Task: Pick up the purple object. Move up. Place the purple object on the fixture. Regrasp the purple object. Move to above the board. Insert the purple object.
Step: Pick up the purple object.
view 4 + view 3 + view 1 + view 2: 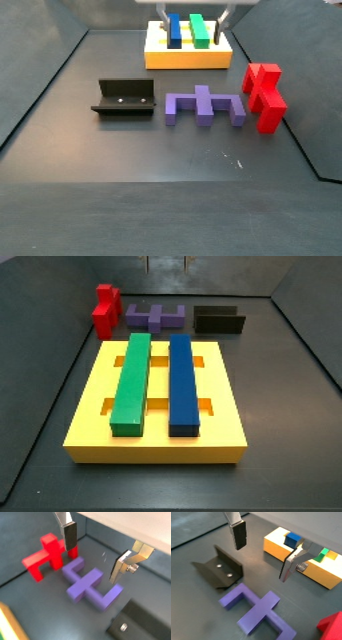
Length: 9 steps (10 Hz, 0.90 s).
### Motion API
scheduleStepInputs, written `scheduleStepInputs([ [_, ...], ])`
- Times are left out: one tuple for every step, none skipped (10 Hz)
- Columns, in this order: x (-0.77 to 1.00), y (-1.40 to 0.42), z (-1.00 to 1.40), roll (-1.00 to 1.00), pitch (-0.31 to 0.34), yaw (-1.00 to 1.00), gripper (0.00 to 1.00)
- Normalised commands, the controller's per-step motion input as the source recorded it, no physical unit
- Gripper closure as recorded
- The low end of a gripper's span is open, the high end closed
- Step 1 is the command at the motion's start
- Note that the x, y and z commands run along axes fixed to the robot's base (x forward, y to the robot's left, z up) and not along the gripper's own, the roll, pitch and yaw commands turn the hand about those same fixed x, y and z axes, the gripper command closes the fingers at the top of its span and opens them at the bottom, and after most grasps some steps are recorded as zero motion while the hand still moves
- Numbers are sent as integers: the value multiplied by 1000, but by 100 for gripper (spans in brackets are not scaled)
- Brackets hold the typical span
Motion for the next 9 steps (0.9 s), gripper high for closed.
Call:
scheduleStepInputs([
  [0,-203,-983,83,-147,-23,0],
  [3,-23,-917,170,-96,-106,0],
  [0,0,-880,241,-50,-103,0],
  [0,0,-851,260,-51,-63,0],
  [0,26,-820,277,-43,-60,0],
  [0,40,-800,291,-27,-80,0],
  [-37,54,-800,284,-36,-23,0],
  [-29,0,-706,267,-66,0,0],
  [-6,0,-683,241,-73,0,0],
])
